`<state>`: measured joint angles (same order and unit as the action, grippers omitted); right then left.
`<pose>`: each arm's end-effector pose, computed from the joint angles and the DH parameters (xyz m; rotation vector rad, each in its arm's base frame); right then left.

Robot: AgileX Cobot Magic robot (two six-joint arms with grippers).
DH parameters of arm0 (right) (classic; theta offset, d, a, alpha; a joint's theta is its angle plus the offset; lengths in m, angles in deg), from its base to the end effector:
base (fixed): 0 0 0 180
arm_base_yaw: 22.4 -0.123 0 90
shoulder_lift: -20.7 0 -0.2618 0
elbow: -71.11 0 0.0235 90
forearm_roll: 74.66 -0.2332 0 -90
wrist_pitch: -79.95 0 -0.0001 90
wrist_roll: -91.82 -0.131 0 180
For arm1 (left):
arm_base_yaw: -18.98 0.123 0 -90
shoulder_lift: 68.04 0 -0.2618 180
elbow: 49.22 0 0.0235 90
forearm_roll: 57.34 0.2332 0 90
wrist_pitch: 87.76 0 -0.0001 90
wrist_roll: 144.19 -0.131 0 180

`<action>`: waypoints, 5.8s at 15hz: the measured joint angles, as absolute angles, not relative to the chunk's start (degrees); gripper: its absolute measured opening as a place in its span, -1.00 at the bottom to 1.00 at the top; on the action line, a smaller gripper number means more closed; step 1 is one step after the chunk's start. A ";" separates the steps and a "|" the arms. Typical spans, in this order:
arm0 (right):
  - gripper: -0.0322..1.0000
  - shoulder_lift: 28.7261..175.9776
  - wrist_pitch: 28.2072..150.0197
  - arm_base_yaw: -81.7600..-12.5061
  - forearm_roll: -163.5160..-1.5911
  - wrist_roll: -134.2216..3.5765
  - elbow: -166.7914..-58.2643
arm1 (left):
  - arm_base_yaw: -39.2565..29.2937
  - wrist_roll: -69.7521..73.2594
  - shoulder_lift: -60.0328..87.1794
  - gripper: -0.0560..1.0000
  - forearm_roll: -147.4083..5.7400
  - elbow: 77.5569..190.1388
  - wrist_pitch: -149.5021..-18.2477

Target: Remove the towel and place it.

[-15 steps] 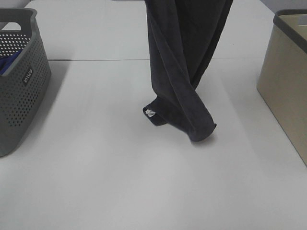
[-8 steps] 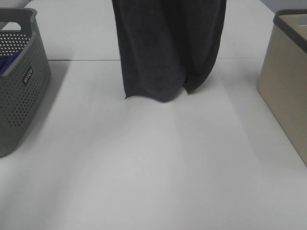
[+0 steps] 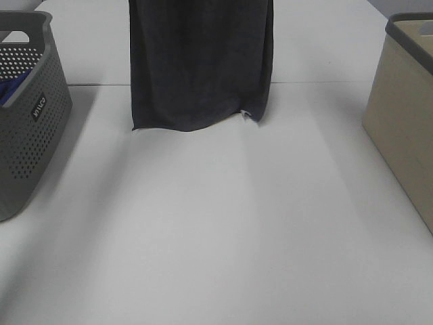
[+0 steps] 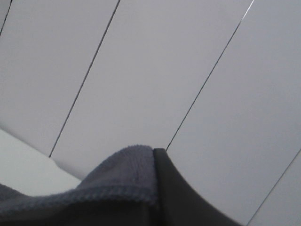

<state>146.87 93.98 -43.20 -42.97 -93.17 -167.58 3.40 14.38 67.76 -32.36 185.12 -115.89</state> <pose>0.4628 0.1579 0.4690 -0.4520 1.3152 -0.1632 0.4947 -0.1650 0.4358 0.6425 0.7530 0.3542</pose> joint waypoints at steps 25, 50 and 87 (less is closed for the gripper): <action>-0.92 151.97 77.31 -38.73 -55.35 -94.43 -169.02 | 4.89 17.31 85.75 -0.89 -31.78 215.95 -110.39; -0.92 133.18 149.73 -38.79 -81.31 -86.01 -169.02 | -0.21 29.80 65.41 -0.89 -58.14 216.01 -18.37; -0.92 138.22 94.50 -38.22 -75.17 -78.96 -164.26 | -0.50 28.08 60.59 -0.89 -50.75 195.15 -79.97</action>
<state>138.22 94.50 -38.22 -75.17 -78.96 -164.26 -0.50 28.08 60.59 -50.75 195.15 -79.97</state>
